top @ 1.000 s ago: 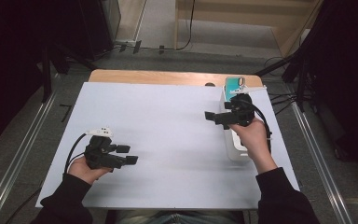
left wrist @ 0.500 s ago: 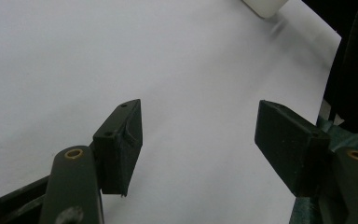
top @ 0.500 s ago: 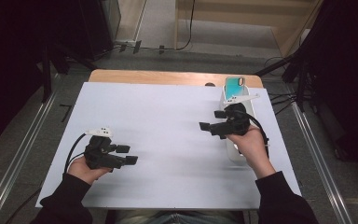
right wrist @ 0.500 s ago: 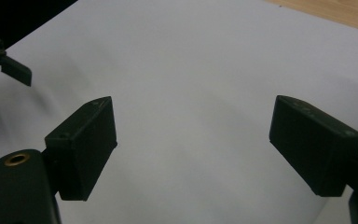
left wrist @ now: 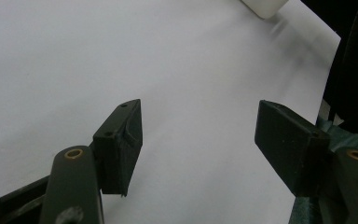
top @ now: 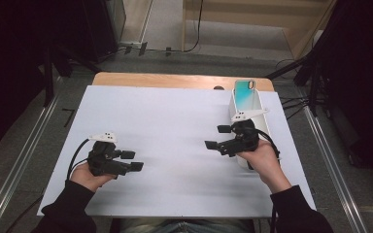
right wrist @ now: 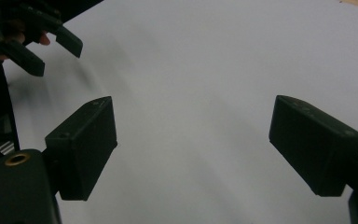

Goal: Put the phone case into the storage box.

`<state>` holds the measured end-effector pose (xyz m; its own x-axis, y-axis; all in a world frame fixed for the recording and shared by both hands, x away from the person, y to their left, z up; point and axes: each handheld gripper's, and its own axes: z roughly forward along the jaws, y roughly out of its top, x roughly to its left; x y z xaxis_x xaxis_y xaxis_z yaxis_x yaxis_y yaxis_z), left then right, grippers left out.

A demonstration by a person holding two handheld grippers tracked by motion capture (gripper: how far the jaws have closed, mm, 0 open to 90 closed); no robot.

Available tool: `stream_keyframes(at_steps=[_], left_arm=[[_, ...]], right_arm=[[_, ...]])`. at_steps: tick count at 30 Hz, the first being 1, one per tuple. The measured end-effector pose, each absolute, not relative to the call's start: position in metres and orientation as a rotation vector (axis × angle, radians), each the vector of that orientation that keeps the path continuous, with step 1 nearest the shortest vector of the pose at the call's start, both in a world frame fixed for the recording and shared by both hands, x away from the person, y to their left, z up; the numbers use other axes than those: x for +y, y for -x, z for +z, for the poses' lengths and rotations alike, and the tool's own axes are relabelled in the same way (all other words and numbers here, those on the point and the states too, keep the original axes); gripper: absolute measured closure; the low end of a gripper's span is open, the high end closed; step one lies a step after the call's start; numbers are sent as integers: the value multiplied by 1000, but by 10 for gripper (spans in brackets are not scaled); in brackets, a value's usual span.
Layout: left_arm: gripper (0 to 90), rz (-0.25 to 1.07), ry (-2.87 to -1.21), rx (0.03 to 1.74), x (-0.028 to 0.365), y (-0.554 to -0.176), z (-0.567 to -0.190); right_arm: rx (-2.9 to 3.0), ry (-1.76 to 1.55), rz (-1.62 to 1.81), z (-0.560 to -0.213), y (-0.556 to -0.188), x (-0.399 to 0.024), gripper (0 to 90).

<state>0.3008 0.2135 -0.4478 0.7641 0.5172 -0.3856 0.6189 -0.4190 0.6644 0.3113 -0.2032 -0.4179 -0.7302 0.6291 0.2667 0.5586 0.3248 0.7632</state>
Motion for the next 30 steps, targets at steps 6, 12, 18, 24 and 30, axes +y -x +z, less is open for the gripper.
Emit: stream_keyframes(at_steps=[6,12,18,24,30], left_arm=[[321,-152,-2106,848,214,-301,-448],[322,-152,-2108,846,214,-301,-448],[322,-153,-2112,843,214,-301,-448],[321,-151,-2111,845,214,-301,-448],[322,-152,-2109,846,214,-300,-448]], right_arm=[[2526,-1063,1335,-423,-302,-202,140],[2532,-984,1325,-428,-292,-203,144],[2566,-965,1330,-433,-282,-203,144],[2594,-927,1326,-438,-271,-205,144],[2618,-906,1319,-443,-263,-207,144]])
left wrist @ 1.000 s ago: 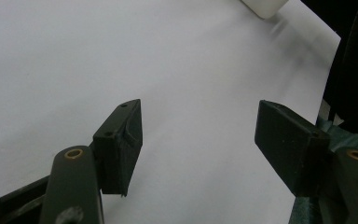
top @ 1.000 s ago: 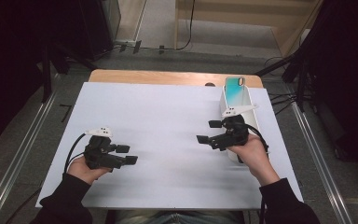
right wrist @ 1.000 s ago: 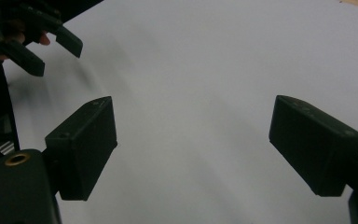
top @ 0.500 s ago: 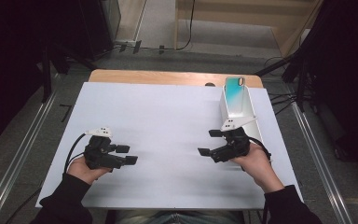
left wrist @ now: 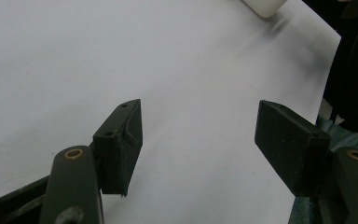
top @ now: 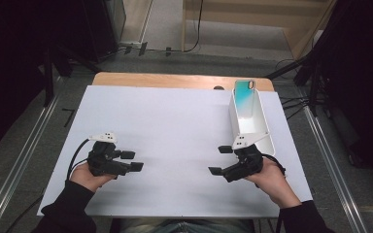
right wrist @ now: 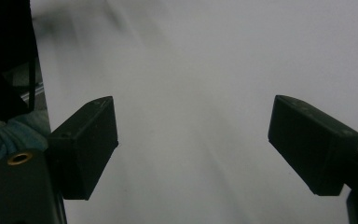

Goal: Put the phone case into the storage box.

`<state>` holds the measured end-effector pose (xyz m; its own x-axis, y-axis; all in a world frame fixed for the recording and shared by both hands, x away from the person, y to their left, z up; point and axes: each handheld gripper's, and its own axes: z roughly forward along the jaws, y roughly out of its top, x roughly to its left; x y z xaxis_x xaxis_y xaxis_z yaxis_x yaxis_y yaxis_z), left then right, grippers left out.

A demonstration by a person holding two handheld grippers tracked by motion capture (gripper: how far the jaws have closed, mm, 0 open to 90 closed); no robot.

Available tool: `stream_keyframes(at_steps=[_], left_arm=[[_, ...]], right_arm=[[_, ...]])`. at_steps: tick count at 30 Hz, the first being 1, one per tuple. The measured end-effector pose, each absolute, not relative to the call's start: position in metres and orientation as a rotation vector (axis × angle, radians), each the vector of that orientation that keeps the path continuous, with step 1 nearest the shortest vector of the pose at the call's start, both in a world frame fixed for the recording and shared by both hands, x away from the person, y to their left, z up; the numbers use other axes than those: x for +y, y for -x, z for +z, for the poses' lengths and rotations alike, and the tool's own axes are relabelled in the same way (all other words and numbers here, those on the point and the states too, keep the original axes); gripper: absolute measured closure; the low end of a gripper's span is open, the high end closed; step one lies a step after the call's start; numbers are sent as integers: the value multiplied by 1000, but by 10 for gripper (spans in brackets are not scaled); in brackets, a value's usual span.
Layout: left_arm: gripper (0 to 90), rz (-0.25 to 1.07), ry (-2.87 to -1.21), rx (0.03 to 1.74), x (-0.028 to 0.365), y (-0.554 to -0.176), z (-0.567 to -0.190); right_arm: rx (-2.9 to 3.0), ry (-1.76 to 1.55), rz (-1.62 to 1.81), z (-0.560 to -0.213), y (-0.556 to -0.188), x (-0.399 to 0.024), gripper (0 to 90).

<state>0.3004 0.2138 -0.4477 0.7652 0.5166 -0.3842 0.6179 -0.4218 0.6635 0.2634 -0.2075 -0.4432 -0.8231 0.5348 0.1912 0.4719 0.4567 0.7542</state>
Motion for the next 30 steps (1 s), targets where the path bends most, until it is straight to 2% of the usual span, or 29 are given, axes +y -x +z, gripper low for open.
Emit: stream_keyframes(at_steps=[30], left_arm=[[321,-158,-2125,830,212,-297,-447]], right_arm=[[2637,-923,1309,-467,-236,-229,144]])
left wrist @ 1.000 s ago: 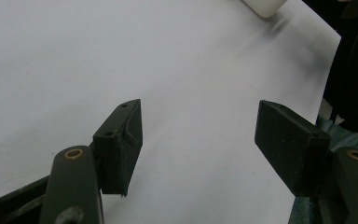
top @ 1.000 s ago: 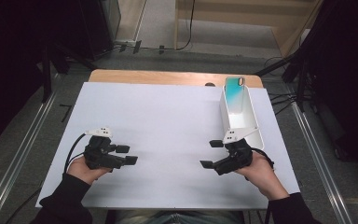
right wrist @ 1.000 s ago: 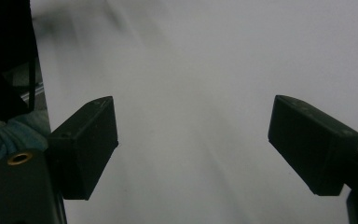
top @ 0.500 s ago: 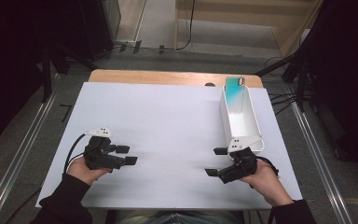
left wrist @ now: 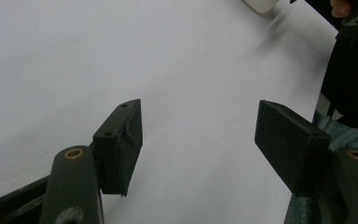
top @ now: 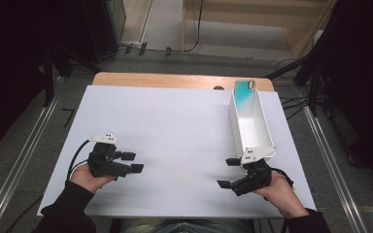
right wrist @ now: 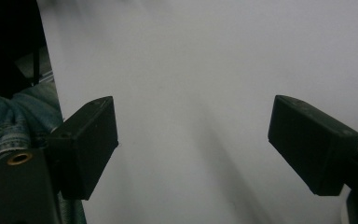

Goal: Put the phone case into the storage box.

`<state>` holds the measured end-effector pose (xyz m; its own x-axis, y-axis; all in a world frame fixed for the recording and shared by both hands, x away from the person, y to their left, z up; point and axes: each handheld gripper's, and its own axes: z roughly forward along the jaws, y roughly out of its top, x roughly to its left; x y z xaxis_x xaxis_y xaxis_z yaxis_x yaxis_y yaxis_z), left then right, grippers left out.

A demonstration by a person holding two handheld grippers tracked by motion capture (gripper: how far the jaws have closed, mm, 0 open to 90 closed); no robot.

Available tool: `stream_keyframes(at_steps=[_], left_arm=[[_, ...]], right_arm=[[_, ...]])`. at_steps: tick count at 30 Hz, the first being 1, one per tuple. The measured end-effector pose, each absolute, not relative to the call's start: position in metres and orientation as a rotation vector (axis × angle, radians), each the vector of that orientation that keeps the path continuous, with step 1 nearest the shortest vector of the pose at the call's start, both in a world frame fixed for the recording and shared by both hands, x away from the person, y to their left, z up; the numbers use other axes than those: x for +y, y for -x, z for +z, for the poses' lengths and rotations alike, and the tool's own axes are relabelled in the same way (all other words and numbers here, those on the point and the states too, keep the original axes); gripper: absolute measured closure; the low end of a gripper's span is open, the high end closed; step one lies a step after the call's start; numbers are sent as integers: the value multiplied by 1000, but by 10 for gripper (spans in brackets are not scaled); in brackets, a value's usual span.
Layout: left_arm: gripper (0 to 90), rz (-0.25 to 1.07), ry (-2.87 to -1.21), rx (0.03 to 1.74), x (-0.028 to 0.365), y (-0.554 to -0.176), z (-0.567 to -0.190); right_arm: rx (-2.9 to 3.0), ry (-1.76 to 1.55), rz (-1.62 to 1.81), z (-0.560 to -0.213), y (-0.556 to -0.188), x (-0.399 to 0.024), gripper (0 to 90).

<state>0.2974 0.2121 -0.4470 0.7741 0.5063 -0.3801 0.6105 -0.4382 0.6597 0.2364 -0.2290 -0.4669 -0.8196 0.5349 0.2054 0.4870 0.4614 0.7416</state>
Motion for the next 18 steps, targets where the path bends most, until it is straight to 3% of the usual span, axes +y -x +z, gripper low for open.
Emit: stream_keyframes(at_steps=[18], left_arm=[[321,-158,-2137,815,210,-296,-447]], right_arm=[[2622,-948,1301,-472,-229,-242,144]])
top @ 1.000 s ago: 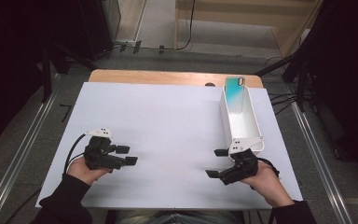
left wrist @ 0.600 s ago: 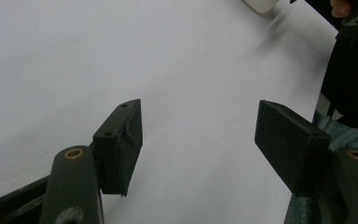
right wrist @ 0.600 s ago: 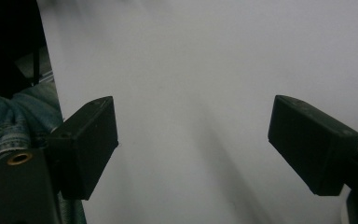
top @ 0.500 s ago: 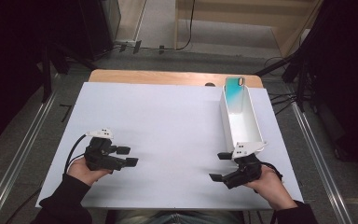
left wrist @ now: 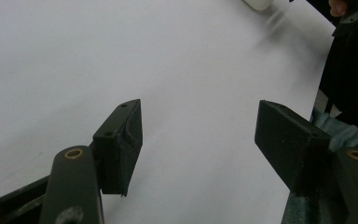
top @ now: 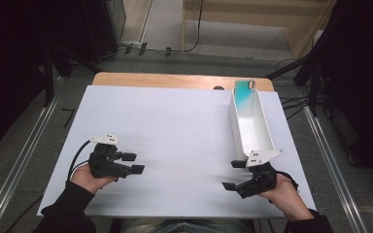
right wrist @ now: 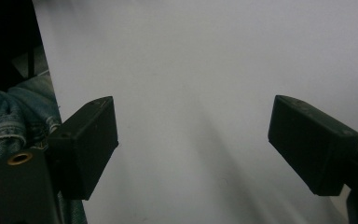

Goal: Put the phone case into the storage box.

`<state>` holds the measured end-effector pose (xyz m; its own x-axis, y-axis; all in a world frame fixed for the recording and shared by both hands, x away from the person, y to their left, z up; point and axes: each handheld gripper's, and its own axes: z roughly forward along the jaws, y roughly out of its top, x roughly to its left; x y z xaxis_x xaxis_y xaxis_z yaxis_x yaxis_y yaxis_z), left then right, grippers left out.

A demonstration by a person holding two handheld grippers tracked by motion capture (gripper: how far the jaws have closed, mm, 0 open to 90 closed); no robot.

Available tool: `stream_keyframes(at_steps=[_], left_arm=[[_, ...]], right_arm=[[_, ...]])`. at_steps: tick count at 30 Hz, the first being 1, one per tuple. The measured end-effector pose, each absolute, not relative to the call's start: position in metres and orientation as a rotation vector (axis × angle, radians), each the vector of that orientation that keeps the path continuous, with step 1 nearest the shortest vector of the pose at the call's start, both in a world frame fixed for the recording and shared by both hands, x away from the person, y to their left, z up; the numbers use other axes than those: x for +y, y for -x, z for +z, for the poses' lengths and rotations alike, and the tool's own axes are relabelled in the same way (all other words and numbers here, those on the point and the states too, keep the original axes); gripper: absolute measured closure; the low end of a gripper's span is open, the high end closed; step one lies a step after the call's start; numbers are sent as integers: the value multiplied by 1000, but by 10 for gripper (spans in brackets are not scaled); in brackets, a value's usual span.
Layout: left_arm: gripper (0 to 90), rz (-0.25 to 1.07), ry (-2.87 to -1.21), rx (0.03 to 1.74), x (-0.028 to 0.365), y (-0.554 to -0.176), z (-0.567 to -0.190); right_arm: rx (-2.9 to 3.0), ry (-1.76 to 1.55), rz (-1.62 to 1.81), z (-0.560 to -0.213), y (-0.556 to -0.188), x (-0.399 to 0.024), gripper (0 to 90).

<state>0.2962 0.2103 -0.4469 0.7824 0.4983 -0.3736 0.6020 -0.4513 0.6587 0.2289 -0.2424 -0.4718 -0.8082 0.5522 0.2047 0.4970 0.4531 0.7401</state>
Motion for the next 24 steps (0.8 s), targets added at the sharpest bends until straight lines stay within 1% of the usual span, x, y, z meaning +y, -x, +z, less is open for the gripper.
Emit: stream_keyframes(at_steps=[24], left_arm=[[322,-162,-2137,815,211,-297,-447]], right_arm=[[2622,-933,1318,-472,-228,-244,144]])
